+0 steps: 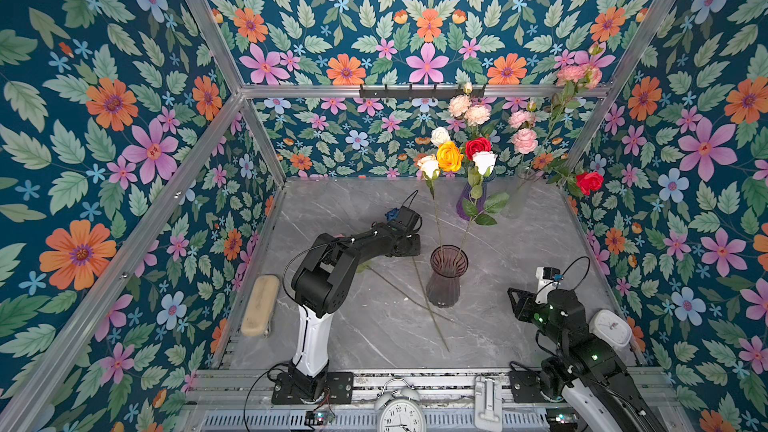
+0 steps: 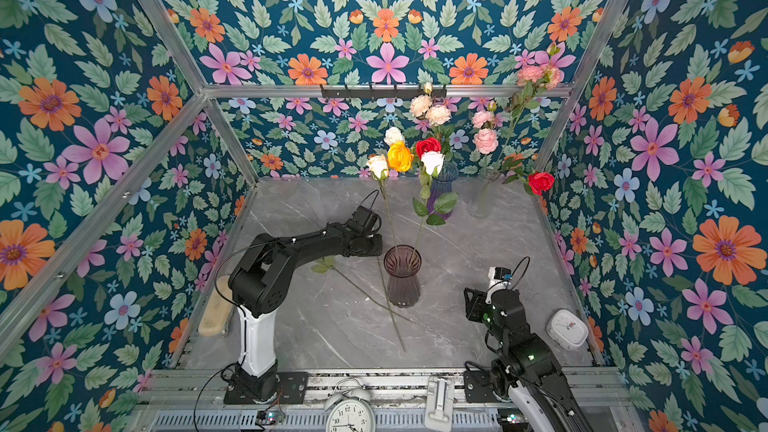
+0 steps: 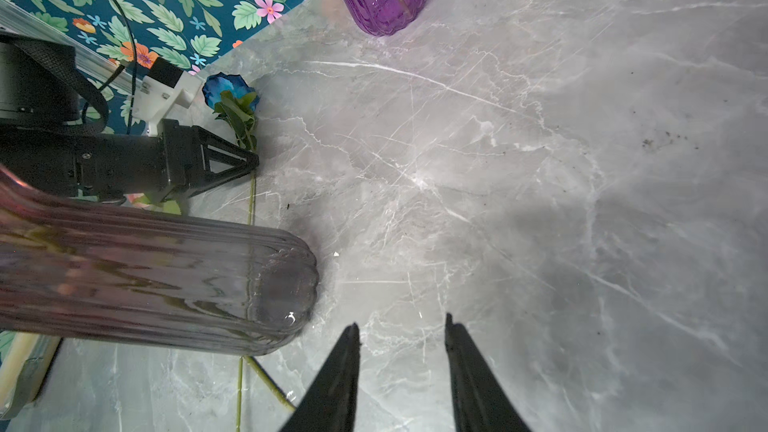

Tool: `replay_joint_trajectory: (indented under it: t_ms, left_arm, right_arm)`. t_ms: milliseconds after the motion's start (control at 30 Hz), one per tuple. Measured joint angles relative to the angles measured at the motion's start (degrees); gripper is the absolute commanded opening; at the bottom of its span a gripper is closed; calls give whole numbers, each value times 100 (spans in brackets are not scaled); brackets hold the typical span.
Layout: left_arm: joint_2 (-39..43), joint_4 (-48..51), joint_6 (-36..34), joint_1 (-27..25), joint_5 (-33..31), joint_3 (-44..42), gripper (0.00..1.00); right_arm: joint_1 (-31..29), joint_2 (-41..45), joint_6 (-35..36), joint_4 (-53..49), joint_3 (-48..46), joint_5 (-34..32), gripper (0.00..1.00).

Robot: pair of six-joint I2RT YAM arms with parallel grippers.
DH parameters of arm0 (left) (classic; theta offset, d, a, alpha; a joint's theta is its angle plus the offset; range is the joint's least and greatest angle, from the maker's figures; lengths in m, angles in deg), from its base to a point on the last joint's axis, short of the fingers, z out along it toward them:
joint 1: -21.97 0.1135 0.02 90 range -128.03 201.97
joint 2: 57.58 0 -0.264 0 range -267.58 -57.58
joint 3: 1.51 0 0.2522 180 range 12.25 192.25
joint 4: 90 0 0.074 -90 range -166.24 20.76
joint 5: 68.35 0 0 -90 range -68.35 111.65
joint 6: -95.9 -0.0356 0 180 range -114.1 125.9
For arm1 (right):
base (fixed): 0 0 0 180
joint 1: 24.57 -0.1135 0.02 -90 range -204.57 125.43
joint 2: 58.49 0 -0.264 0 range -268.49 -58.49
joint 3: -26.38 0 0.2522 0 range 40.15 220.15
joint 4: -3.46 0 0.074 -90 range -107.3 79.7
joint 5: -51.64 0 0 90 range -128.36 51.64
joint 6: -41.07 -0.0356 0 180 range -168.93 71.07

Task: Arrange the flowers into the vase
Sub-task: 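Draw the left gripper back toward the blue rose lying on the table, then lower the left gripper onto the blue rose stem and close it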

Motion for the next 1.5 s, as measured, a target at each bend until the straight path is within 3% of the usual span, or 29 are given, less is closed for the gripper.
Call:
replay_joint_trajectory:
  t_ms: [233,533,900,1167,1233,1400,1500]
  left_arm:
    - [-46,664,-398,-7,-1019,155,35]
    - [101,695,-570,129,-1425,-85,35]
    - [463,103,-251,160,-70,-546,35]
    - [48,-348,-83,205,210,-138,34]
    - [-35,-343,-76,223,208,-24,31]
    - [-162,-337,-79,264,133,120,14]
    - [-181,-339,-81,291,122,138,12]
  right_arm:
    - [0,17,0,-2,0,0,37]
    - [0,17,0,-4,0,0,37]
    - [0,17,0,-4,0,0,37]
    - [0,17,0,-7,0,-2,37]
    - [0,17,0,-7,0,0,37]
    - [0,17,0,-7,0,0,37]
    - [0,17,0,-7,0,0,37]
